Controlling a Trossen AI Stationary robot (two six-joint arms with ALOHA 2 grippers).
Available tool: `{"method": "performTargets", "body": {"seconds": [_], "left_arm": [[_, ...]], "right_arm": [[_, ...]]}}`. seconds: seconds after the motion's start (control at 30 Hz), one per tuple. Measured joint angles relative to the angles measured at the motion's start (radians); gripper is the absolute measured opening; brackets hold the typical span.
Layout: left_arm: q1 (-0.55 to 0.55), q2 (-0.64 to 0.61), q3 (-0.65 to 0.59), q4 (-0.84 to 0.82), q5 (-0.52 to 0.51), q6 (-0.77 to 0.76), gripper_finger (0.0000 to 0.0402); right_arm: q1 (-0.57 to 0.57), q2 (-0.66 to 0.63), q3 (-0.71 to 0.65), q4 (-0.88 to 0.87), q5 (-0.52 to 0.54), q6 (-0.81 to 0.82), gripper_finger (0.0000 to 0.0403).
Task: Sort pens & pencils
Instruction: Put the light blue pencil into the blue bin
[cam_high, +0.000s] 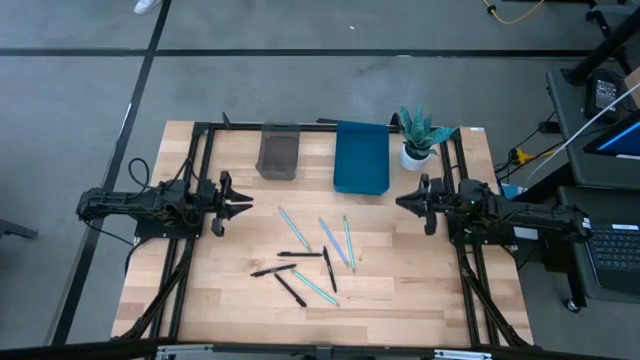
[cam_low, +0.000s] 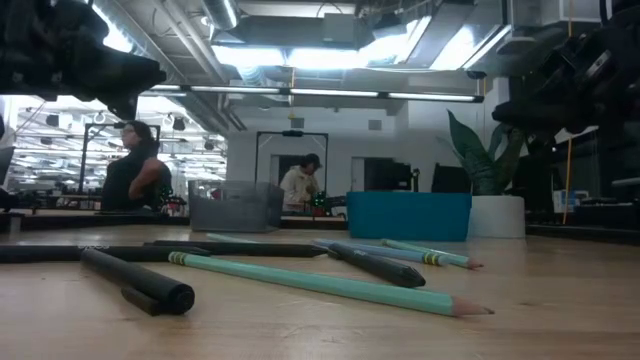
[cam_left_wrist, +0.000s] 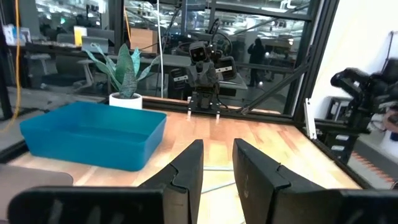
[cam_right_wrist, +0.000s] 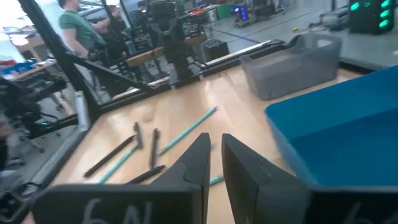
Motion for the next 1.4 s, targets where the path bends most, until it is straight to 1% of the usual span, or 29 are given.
{"method": "performTargets", "body": {"seconds": [0.07,0.3,0.37,0.5,0.63,0.73,0.9,1.07,1.17,1.3,1.4], "left_arm": [[0.0,0.0,0.0,0.0,0.0,0.034,0.0082],[0.0,0.0,0.0,0.0,0.0,0.057,0.0082],[0.0,0.0,0.0,-0.002,0.0,0.061,0.0082],[0.0,0.0,0.0,-0.009,0.0,0.088,0.0082],[0.0,0.0,0.0,-0.017,0.0,0.133,0.0082],[0.0,0.0,0.0,-0.013,0.0,0.135,0.0082],[0.0,0.0,0.006,0.02,0.0,0.112,0.0082],[0.0,0.029,0.059,0.016,0.0,0.116,0.0082],[0.0,0.073,0.109,0.016,-0.01,0.117,0.0082],[0.0,0.178,0.188,0.011,-0.081,0.154,0.0082],[0.006,0.253,0.271,0.013,-0.085,0.193,0.0082]], "right_arm": [[0.0,0.0,0.0,0.0,-0.011,-0.004,0.0044],[0.0,0.0,0.0,0.001,-0.011,-0.031,0.0044],[0.0,0.0,0.0,0.01,-0.012,-0.065,0.0044],[0.0,0.0,0.0,0.117,-0.017,-0.131,0.0044],[0.0,0.0,0.0,0.254,-0.057,-0.188,0.0044],[0.0,0.0,0.0,0.293,-0.065,-0.21,0.0044],[0.0,0.0,0.009,0.276,-0.068,-0.208,0.0044],[0.0,0.019,0.112,0.141,-0.071,-0.241,0.0044],[0.0,0.068,0.183,0.097,-0.07,-0.269,0.0044],[0.0,0.165,0.287,0.009,-0.024,-0.305,0.0044],[0.0,0.242,0.367,0.001,-0.02,-0.335,0.0044]]}}
